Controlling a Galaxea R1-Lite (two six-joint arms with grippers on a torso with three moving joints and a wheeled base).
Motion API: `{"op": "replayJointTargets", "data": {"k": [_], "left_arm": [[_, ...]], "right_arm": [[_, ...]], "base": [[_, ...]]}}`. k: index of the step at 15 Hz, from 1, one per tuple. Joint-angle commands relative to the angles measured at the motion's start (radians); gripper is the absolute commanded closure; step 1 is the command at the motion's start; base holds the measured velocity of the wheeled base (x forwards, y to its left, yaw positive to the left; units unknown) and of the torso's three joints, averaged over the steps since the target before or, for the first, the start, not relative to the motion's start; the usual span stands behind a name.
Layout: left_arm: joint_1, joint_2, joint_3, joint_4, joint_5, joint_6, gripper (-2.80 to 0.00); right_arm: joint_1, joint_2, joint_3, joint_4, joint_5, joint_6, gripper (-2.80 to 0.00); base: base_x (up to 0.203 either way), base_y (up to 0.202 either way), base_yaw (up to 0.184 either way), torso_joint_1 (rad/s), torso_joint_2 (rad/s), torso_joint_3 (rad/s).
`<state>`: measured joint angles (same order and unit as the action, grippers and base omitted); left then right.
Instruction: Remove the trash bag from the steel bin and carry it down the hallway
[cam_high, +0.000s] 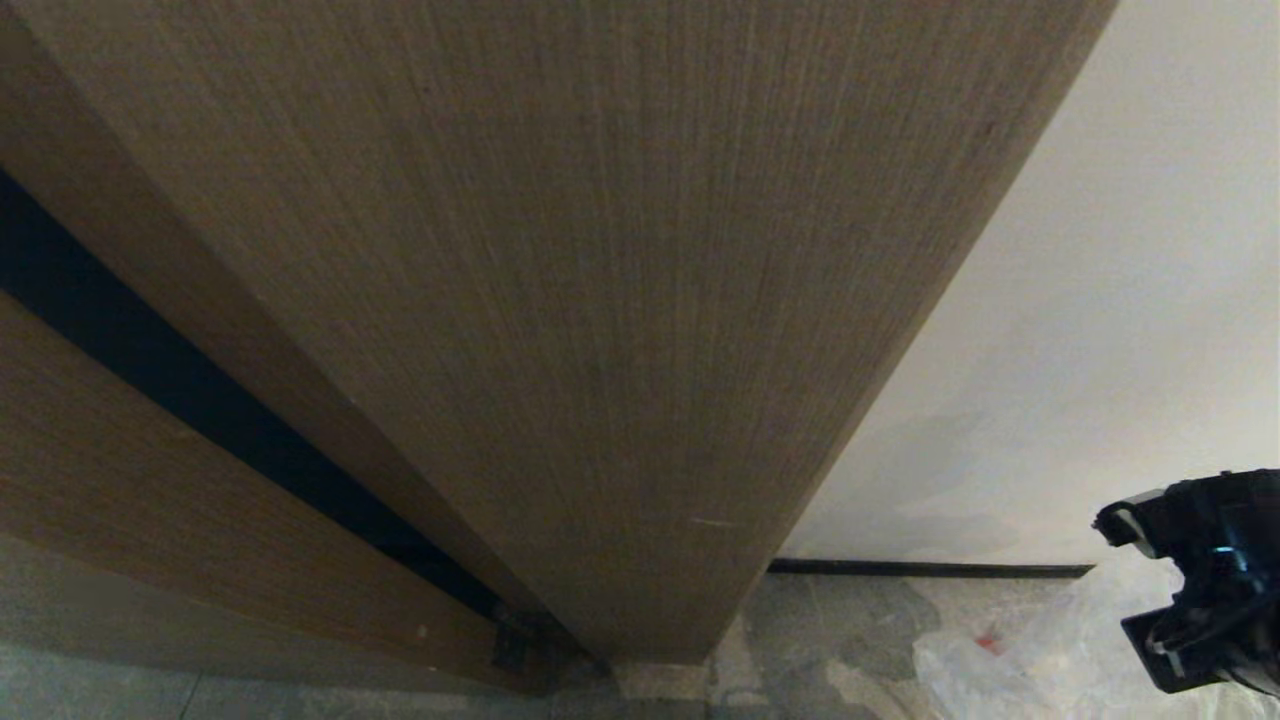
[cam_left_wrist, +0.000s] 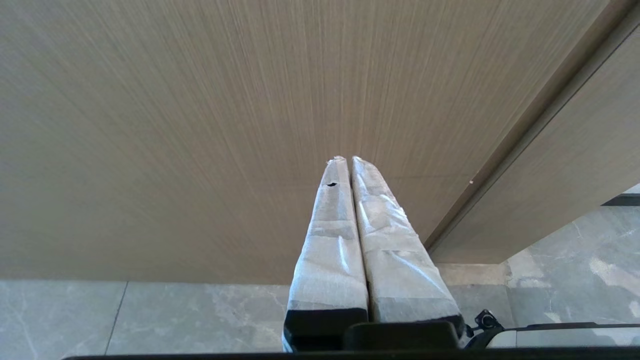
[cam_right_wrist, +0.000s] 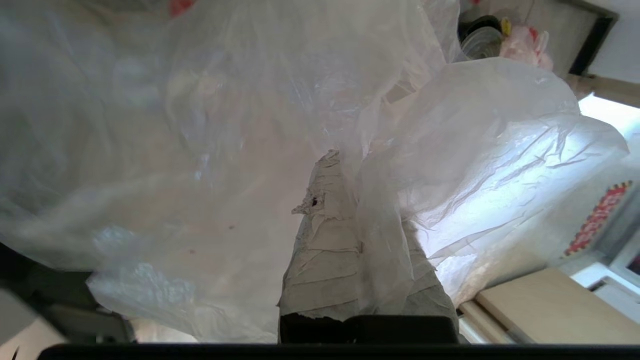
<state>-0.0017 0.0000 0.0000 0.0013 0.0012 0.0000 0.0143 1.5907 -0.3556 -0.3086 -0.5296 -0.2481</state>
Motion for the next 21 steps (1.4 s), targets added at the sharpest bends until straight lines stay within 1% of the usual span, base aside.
{"op": "replayJointTargets", "data": {"k": [1,3,4,6,8,10,13,15,16,19,21], "left_arm": [[0.000,0.000,0.000,0.000,0.000,0.000,0.00],[0.000,0.000,0.000,0.000,0.000,0.000,0.00],[0.000,0.000,0.000,-0.001,0.000,0.000,0.00],[0.000,0.000,0.000,0.000,0.000,0.000,0.00],[0.000,0.000,0.000,0.000,0.000,0.000,0.00],[0.000,0.000,0.000,0.000,0.000,0.000,0.00],[0.000,0.000,0.000,0.000,0.000,0.000,0.00],[0.000,0.000,0.000,0.000,0.000,0.000,0.00],[0.000,0.000,0.000,0.000,0.000,0.000,0.00],[0.000,0.000,0.000,0.000,0.000,0.000,0.00],[0.000,0.000,0.000,0.000,0.000,0.000,0.00]], "right_arm": [[0.006,0.113,0.012,-0.062,-0.009,-0.002,0.00],[0.008,0.184,0.017,-0.138,-0.016,0.001,0.00],[0.011,0.213,0.010,-0.156,-0.022,0.002,-2.80],[0.047,0.234,-0.005,-0.197,-0.024,0.008,-2.80],[0.067,0.230,-0.010,-0.202,-0.023,0.004,-2.80],[0.069,0.203,-0.018,-0.188,-0.020,0.008,-2.80],[0.062,0.072,-0.014,-0.166,-0.019,0.014,-2.80],[0.044,-0.048,-0.011,-0.105,-0.019,0.044,-2.80],[0.038,-0.110,-0.005,-0.063,-0.020,0.061,0.00],[0.034,-0.299,0.028,0.064,-0.016,0.100,0.00],[0.035,-0.436,0.040,0.101,-0.010,0.110,0.00]], "base": [[0.000,0.000,0.000,0.000,0.00,0.000],[0.000,0.000,0.000,0.000,0.00,0.000],[0.000,0.000,0.000,0.000,0.00,0.000],[0.000,0.000,0.000,0.000,0.00,0.000],[0.000,0.000,0.000,0.000,0.00,0.000],[0.000,0.000,0.000,0.000,0.00,0.000],[0.000,0.000,0.000,0.000,0.00,0.000],[0.000,0.000,0.000,0.000,0.00,0.000],[0.000,0.000,0.000,0.000,0.00,0.000],[0.000,0.000,0.000,0.000,0.00,0.000],[0.000,0.000,0.000,0.000,0.00,0.000]]}}
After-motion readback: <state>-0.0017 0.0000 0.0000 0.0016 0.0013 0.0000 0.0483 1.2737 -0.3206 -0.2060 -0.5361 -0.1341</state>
